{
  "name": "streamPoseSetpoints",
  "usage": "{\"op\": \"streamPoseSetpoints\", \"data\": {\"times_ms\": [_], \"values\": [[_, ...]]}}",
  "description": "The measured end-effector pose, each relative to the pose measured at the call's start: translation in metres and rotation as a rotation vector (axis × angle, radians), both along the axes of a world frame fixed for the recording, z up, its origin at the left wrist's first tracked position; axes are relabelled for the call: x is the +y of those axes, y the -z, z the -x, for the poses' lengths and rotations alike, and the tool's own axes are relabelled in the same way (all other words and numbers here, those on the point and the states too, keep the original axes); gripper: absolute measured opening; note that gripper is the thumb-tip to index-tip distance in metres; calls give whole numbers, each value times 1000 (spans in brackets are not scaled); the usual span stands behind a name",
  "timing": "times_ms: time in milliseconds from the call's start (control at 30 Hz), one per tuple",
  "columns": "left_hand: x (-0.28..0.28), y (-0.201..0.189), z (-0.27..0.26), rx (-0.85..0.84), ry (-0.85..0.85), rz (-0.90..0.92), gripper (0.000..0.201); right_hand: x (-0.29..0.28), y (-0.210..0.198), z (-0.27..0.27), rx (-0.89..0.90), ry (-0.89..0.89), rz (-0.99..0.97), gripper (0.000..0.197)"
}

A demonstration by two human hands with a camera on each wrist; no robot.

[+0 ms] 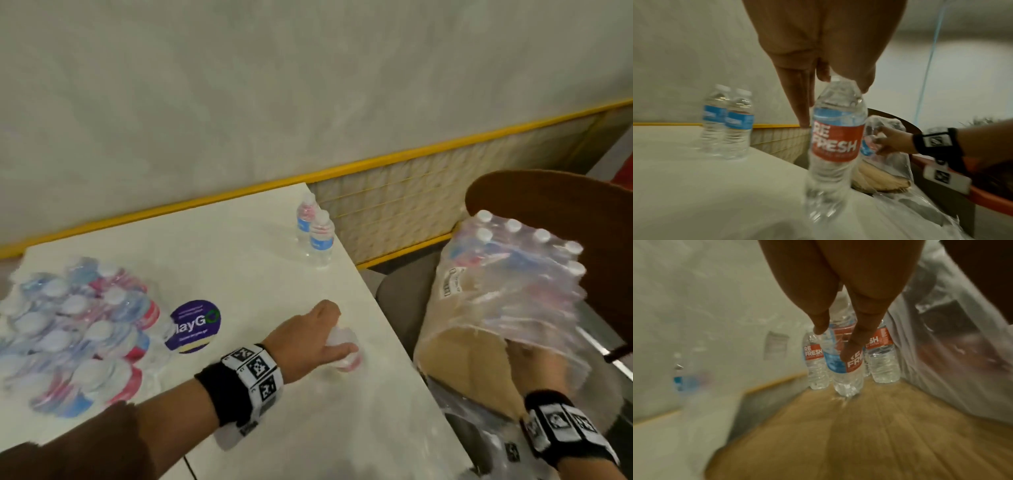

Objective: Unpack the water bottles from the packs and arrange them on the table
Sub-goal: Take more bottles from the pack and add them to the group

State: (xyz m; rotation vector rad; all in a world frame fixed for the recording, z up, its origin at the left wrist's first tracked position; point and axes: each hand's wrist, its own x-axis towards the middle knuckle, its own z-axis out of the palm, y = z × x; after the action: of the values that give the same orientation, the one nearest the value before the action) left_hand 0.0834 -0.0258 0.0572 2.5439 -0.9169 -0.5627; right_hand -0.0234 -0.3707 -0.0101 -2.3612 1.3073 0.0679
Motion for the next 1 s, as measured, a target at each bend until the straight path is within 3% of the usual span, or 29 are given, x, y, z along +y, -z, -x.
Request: {"op": "streamPoseSetpoints", "data": {"times_ms": [100,200,300,500,667,833,1000], "values": [[55,3,-11,-3,-70,-134,50,8,-2,18,-63,33,-76,35],[109,6,-16,10,-151,-216,46,44,-35,27,-224,-32,-198,19],[151,9,-12,19,-211,-229,46,83,-68,31,-207,-199,-267,24],[202,20,16,66,-154,-204,61,205,-108,28,-155,-490,-268,20],[231,27,44,91,-146,-131,48,300,-89,14,-24,-768,-293,23],[266,22,58,98,-153,-183,49,376,-73,10,64,-1002,-249,24],[298,23,61,83,-245,-168,51,432,-62,-4,16,-1112,-226,27]]}}
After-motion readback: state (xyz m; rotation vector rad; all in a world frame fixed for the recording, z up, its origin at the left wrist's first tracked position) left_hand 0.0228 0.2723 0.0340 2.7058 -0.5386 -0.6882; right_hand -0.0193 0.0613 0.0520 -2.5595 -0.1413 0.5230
